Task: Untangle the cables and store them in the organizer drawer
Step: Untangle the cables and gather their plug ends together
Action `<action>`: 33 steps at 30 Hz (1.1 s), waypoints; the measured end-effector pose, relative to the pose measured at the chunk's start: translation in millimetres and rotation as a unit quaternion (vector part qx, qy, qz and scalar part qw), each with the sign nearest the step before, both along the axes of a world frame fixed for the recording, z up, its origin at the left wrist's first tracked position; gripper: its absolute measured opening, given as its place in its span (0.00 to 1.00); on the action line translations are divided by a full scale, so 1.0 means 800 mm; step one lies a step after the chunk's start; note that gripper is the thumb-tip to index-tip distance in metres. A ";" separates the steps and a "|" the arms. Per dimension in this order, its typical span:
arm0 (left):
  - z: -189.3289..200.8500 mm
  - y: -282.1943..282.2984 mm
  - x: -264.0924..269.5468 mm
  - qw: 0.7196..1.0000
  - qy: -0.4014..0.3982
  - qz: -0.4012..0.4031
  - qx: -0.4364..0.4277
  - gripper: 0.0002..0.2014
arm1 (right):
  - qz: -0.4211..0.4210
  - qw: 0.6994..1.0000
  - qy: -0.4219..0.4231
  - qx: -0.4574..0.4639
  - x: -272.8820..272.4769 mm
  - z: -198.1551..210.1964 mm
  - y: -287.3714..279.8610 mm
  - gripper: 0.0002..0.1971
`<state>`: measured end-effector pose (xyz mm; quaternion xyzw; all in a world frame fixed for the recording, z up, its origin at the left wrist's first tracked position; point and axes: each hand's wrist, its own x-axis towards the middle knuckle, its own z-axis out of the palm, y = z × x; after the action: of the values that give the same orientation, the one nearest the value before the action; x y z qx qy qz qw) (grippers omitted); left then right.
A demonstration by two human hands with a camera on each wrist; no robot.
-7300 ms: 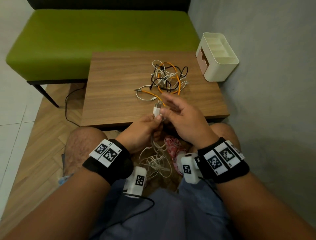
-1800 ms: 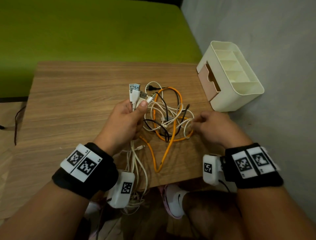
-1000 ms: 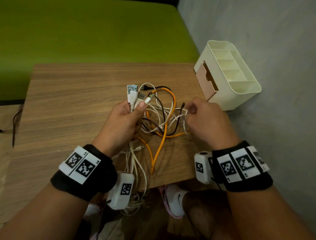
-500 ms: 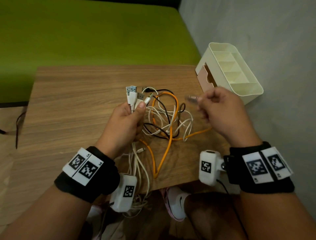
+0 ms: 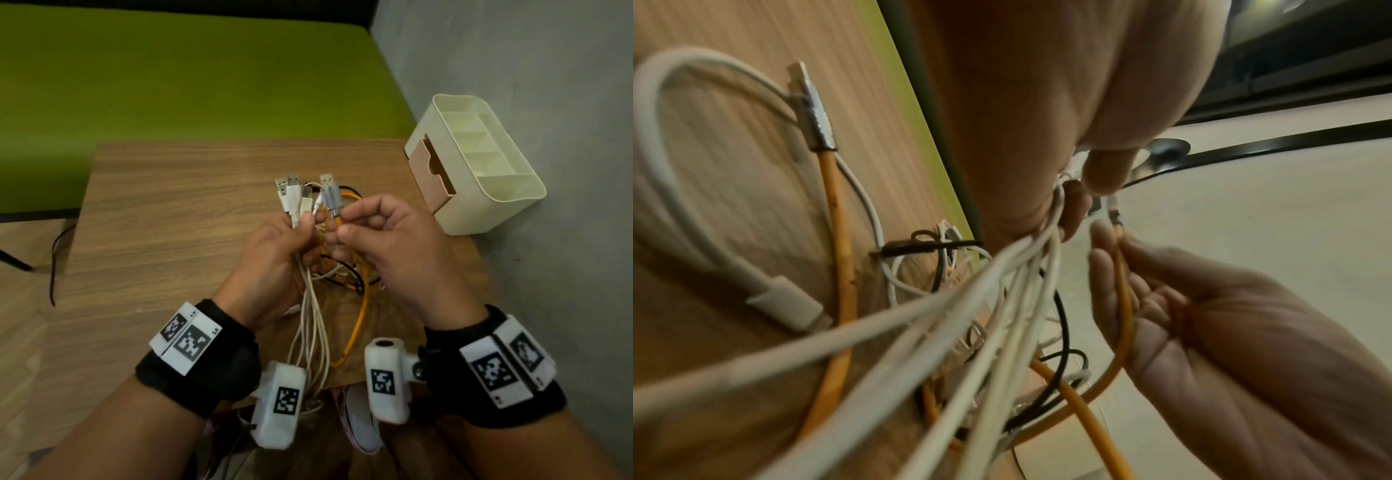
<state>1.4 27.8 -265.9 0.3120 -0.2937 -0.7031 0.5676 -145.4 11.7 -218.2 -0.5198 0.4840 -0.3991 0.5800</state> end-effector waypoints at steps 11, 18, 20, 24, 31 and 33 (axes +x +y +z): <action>-0.005 0.004 0.003 0.996 -0.060 0.032 -0.064 0.14 | -0.011 0.981 0.148 -0.123 0.023 -0.008 0.019 0.04; -0.002 0.006 -0.003 0.993 -0.107 0.001 -0.058 0.12 | -0.020 0.979 0.149 -0.137 0.010 0.003 0.006 0.14; -0.002 0.007 -0.004 0.992 -0.115 -0.015 -0.051 0.12 | 0.011 0.976 0.162 -0.142 0.011 0.002 0.007 0.17; 0.002 0.010 -0.003 0.996 -0.076 -0.039 -0.034 0.20 | 0.026 0.978 0.146 -0.144 0.008 0.000 0.005 0.18; 0.004 0.018 -0.014 0.993 -0.031 -0.108 -0.032 0.10 | 0.117 0.987 0.054 -0.093 -0.004 0.005 0.002 0.28; 0.005 0.019 -0.010 0.991 -0.010 -0.134 -0.011 0.09 | 0.149 0.982 0.079 -0.089 -0.010 0.007 -0.001 0.27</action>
<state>-6.9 43.1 -261.7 0.2709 -0.3461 -0.7663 0.4686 -153.6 10.5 -212.9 -0.6653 0.4078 -0.3080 0.5442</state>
